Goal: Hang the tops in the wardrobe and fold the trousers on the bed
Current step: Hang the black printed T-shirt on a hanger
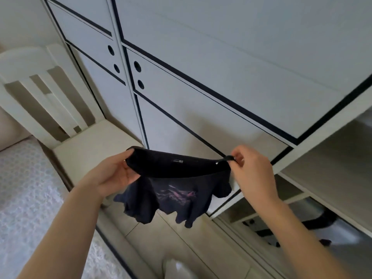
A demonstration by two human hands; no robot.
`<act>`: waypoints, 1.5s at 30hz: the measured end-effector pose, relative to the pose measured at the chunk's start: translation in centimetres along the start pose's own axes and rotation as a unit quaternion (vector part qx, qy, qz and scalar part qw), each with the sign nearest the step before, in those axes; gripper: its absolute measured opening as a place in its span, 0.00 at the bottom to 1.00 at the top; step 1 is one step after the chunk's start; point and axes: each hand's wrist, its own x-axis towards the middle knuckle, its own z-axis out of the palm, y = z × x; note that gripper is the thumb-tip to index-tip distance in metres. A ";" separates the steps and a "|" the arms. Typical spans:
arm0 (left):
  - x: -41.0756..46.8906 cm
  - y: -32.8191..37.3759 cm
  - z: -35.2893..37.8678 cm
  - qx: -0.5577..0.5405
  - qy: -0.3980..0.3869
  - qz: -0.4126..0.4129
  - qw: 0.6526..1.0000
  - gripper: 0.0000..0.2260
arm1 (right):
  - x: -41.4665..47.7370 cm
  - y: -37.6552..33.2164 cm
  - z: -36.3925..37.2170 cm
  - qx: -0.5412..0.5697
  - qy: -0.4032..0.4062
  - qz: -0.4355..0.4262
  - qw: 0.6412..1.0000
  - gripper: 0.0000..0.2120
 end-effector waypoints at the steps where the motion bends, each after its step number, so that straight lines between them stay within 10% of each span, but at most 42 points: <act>1: -0.1 -0.8 0.8 0.014 0.004 -0.006 1.000 0.11 | -0.8 0.9 -0.5 0.033 -0.005 0.019 0.999 0.04; 5: -1.3 -4.5 3.6 0.055 0.014 -0.012 0.998 0.18 | -3.9 5.2 -2.8 0.240 -0.033 0.170 0.955 0.04; 11: -4.1 -9.9 8.3 0.104 -0.048 -0.006 0.993 0.10 | -8.0 11.7 -8.2 0.560 -0.100 0.348 0.745 0.10; 14: -5.1 -12.7 11.2 0.116 -0.043 0.011 0.992 0.11 | -9.9 14.5 -11.0 0.603 -0.102 0.364 0.703 0.10; 31: -10.9 -20.2 32.2 0.337 -0.003 0.252 0.907 0.09 | -16.9 23.7 -27.4 0.622 0.001 0.307 0.720 0.02; 45: -14.6 -12.7 44.7 0.403 -0.053 0.378 0.832 0.05 | -13.1 21.2 -34.9 0.347 0.148 0.120 0.918 0.04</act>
